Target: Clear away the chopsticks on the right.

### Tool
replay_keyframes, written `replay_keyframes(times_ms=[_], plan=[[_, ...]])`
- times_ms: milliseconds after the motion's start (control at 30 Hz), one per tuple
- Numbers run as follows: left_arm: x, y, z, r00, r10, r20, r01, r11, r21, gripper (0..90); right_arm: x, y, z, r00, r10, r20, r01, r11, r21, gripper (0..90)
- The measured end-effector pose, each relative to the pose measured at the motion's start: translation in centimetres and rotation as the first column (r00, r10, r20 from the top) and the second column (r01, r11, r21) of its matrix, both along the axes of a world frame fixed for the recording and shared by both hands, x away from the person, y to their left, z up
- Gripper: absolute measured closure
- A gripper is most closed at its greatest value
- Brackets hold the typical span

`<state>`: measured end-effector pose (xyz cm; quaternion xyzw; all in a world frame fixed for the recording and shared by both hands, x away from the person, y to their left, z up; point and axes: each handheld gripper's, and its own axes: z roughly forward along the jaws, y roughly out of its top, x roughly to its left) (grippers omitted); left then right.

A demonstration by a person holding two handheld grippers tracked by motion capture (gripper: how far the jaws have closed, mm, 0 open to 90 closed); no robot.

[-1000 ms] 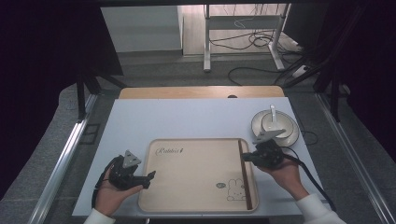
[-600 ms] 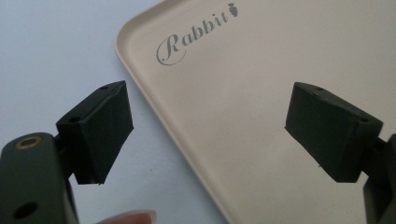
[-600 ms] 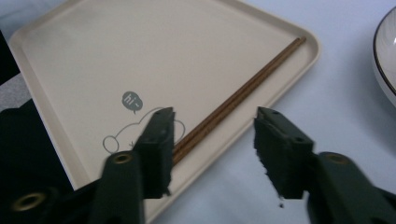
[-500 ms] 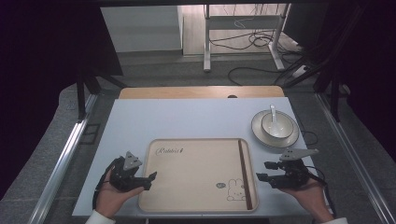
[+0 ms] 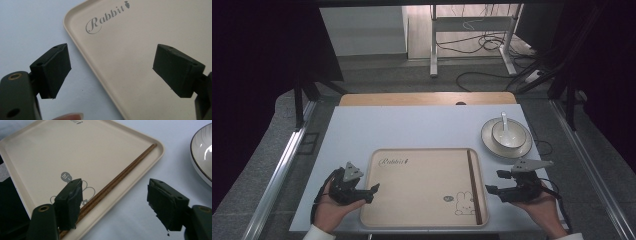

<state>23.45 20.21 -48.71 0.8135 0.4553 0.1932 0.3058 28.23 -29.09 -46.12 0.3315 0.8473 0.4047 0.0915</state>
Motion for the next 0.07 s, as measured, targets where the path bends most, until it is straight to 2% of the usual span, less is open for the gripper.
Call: replay_keyframes(times_ms=[67], plan=[[0.10,-0.02,-0.01,1.0000,0.000,0.001,0.000,1.0000,-0.001,14.6,-0.01,0.01,-0.01,1.0000,0.002,0.002,-0.002,1.0000,-0.001,25.4]])
